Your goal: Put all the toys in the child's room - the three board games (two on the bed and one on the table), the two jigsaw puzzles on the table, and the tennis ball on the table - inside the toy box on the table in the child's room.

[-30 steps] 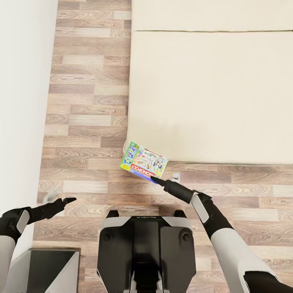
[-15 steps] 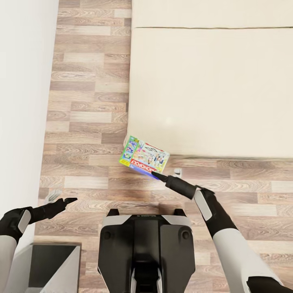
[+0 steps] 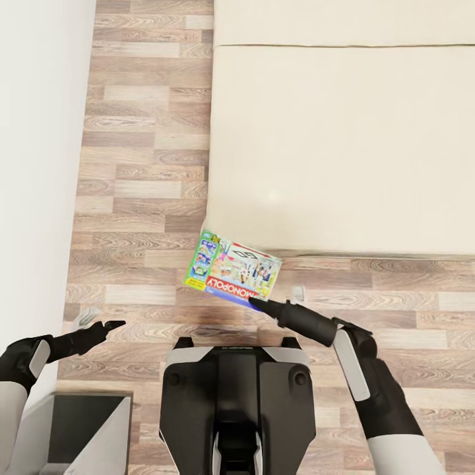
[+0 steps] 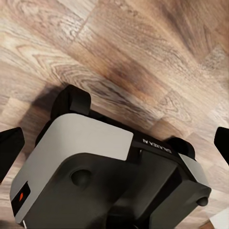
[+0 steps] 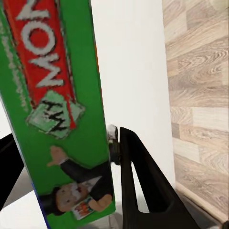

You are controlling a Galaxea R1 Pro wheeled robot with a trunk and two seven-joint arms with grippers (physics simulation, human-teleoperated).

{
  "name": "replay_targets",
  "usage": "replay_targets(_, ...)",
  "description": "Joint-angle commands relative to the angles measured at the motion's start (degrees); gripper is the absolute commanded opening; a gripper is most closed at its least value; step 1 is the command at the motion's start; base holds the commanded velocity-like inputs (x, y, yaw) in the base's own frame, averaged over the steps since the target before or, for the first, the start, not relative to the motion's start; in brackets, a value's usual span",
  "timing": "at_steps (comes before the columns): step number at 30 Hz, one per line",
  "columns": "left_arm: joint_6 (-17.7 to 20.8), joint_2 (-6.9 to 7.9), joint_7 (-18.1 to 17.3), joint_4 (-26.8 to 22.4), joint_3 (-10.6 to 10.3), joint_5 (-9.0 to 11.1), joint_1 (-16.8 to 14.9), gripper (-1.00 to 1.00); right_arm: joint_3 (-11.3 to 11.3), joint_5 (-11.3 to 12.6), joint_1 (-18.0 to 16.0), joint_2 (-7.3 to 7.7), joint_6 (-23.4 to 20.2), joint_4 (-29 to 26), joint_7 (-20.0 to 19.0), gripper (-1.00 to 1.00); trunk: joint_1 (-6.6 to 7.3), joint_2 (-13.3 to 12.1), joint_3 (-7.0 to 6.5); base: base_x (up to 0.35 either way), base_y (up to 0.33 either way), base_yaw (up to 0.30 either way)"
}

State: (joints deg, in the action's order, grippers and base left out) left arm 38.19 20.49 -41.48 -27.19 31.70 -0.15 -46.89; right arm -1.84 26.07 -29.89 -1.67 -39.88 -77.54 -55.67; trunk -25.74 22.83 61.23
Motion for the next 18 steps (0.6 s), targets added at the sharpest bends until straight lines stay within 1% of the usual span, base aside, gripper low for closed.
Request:
replay_targets(1,0.6,-0.03,-0.2,0.0,0.3,0.0,0.0,1.0,-0.2,0.1,1.3,0.0,-1.5,-1.7,-0.1,-1.0,-0.04,0.1,0.05,0.0,0.0,0.0)
replay_targets(4,1.1,-0.02,-0.2,0.0,0.3,0.0,0.0,1.0,-0.3,0.2,3.2,0.17,-2.7,-3.3,-0.2,-1.0,-0.04,0.1,0.05,0.0,0.0,0.0)
replay_targets(6,1.6,-0.01,-0.2,-0.1,0.3,0.0,0.0,1.0,-0.6,0.4,5.0,0.63,-3.5,-4.3,-0.3,-1.0,-0.04,0.1,0.05,0.0,0.0,0.0)
replay_targets(7,2.0,-0.01,-0.2,-0.2,0.3,0.0,0.0,1.0,-0.8,0.5,6.0,1.17,-3.7,-4.6,-0.5,-1.0,-0.04,0.1,0.05,0.0,0.0,0.0)
replay_targets(11,2.9,-0.01,-0.3,-1.1,0.3,-0.1,0.0,1.0,-1.1,0.6,7.7,2.53,-4.0,-5.0,-0.6,-1.0,-0.04,0.1,0.05,0.0,0.0,0.0)
replay_targets(12,3.6,0.01,-0.3,-1.6,0.2,-0.1,0.0,1.0,-1.3,0.7,8.4,3.18,-4.2,-5.1,-0.6,-1.0,-0.04,0.1,0.05,0.0,0.0,0.0)
replay_targets(13,4.1,0.02,-0.3,-1.9,0.2,-0.1,0.0,1.0,-1.3,0.7,8.7,3.48,-4.3,-5.1,-0.6,-1.0,-0.04,0.1,0.05,0.0,0.0,0.0)
replay_targets(14,5.1,0.06,-0.3,-2.4,-0.2,-0.1,0.0,1.0,-1.4,0.8,9.5,4.1,-4.7,-5.1,-0.6,-1.0,-0.04,0.1,0.05,0.0,0.0,0.0)
replay_targets(17,6.7,0.16,-0.6,-3.2,-1.4,-0.1,0.1,1.0,-1.9,0.8,10.5,4.93,-5.3,-5.2,-0.6,-1.0,-0.04,0.1,0.05,0.0,0.0,0.0)
replay_targets(18,7.8,0.23,-0.6,-3.8,-2.6,-0.1,0.1,1.0,-2.9,0.8,11.4,5.34,-5.7,-5.2,-0.5,-1.0,-0.04,0.1,0.05,0.0,0.0,0.0)
